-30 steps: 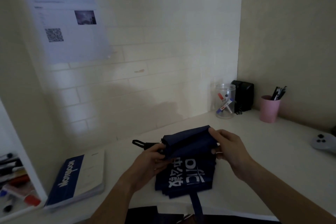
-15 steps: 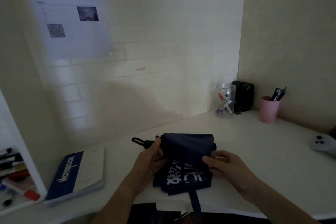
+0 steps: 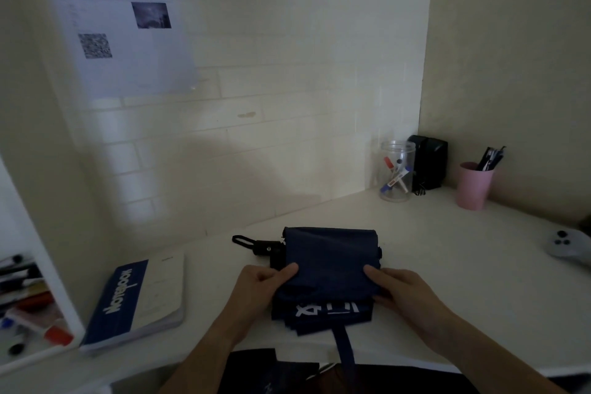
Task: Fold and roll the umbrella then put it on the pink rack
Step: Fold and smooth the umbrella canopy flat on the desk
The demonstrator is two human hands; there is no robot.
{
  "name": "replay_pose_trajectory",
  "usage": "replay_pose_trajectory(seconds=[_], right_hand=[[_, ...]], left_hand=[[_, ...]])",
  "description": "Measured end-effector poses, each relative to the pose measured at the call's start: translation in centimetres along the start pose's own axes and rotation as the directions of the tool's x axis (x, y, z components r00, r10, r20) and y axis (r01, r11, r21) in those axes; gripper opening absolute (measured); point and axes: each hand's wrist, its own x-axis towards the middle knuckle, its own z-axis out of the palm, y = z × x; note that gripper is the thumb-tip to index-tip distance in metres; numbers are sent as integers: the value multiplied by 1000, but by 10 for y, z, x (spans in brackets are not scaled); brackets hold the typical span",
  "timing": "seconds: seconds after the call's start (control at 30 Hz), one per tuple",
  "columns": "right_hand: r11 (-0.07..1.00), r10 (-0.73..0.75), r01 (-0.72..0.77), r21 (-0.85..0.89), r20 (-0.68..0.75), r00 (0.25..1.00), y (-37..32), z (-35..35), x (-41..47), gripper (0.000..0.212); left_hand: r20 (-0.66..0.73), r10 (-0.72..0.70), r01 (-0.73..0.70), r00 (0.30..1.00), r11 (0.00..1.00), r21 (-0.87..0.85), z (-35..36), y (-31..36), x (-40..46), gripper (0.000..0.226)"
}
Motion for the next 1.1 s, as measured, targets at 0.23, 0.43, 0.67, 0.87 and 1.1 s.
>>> replay_pose_trajectory(seconds=[0.23,0.43,0.67,0.87,1.1], right_hand=[[994,-82,84,-76,23,996,-2,4,-1,19],[998,-15,13,53,31,999,-12,3,2,26],[986,22,-25,-167,-21,1000,-5,2,5,33],[970,-50,55,-235,23,998,-2,6,-4,38],[958,-88,98,-268,50,995,-3,4,-9,44]], left_hand=[[57,16,-22,998,994,106,3,-2,-3,85],[5,-37,35,999,987,155,7,-6,-2,61],[-66,80,-62,995,969,240,3,-9,-9,49],[14,213,-212,977,959,188,-2,-12,-16,31],[2,111,-109,994,970,216,-4,-5,-20,60]])
